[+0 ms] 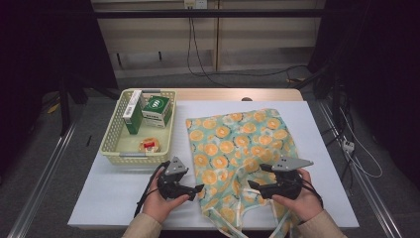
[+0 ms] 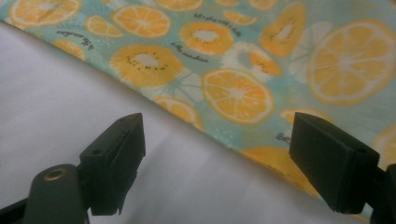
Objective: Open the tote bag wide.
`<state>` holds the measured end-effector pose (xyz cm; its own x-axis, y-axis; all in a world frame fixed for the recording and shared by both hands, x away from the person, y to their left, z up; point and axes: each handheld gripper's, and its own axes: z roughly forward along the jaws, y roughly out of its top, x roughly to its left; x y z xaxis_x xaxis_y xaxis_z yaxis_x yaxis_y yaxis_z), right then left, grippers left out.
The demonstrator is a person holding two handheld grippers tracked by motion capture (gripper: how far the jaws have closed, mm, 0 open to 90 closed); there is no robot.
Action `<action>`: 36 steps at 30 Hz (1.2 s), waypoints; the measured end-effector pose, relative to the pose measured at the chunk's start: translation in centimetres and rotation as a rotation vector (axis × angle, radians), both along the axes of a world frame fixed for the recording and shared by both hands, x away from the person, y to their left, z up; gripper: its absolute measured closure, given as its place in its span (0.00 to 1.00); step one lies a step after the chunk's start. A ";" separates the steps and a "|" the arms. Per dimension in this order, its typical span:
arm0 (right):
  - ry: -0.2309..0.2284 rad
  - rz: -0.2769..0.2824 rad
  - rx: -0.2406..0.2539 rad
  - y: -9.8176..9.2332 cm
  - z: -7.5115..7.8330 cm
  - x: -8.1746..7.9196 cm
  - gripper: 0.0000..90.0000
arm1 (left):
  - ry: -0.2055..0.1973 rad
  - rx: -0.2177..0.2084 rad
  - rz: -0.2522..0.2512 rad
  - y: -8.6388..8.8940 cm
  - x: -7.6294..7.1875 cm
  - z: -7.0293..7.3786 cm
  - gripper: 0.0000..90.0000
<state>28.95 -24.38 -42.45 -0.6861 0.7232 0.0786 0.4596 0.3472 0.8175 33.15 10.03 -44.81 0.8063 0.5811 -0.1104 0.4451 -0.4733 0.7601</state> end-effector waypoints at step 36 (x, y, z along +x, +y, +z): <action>0.009 0.056 -0.028 -0.7 -0.5 0.0 0.25 | -0.045 0.003 0.162 -3.6 8.5 3.9 1.00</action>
